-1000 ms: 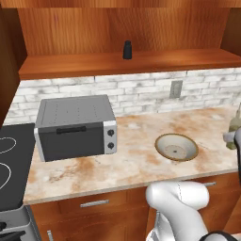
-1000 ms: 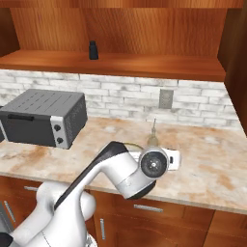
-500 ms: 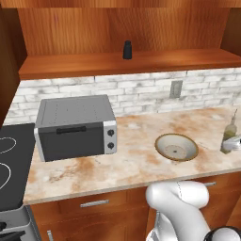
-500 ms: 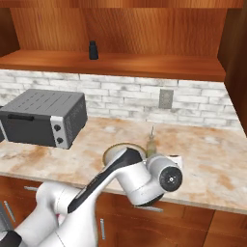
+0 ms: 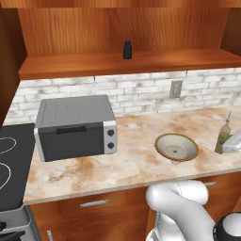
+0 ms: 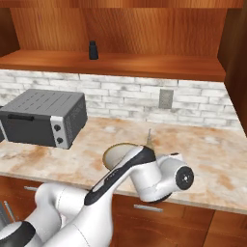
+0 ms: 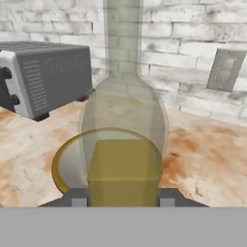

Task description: Retrieve the bottle and the shaker from the cabinet and place them next to the mixing bowl on the counter. Then add garlic from the fridge to the mixing bowl.

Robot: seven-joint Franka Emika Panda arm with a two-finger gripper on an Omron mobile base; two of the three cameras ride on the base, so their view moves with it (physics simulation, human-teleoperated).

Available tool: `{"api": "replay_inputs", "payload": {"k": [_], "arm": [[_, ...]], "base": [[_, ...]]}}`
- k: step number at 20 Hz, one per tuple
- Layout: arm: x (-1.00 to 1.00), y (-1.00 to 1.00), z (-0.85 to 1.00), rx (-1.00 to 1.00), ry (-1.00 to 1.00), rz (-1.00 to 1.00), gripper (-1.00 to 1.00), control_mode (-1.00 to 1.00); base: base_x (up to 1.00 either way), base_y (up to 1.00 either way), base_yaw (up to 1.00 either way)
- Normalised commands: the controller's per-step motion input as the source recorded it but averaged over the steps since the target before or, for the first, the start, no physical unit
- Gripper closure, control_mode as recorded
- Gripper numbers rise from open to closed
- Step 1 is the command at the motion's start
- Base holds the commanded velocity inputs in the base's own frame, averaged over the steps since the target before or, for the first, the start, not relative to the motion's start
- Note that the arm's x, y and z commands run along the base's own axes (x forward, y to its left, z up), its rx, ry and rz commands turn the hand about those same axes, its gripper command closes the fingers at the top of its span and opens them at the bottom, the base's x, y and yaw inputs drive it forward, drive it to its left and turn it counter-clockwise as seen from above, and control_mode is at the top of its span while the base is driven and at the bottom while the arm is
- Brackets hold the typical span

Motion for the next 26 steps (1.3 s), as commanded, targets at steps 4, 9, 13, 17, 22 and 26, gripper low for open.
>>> {"api": "replay_inputs", "payload": {"k": [4,9,13,17,22,26], "arm": [[0.44,0.00,-0.29,0.00,0.00,0.17,1.00,-1.00],[0.48,-0.02,-0.33,0.00,0.00,0.13,1.00,-1.00],[0.53,-0.08,-0.38,0.00,0.00,0.11,1.00,-1.00],[0.49,-0.16,-0.40,0.00,0.00,0.10,1.00,-1.00],[0.42,-0.36,-0.46,0.00,0.01,0.10,1.00,-1.00],[0.37,-0.43,-0.43,0.00,0.01,0.12,1.00,-1.00]], "base": [[0.00,0.00,0.00],[0.00,0.00,0.00],[0.00,0.00,0.00],[0.00,0.00,0.00],[0.00,0.00,0.00],[0.00,0.00,0.00]]}}
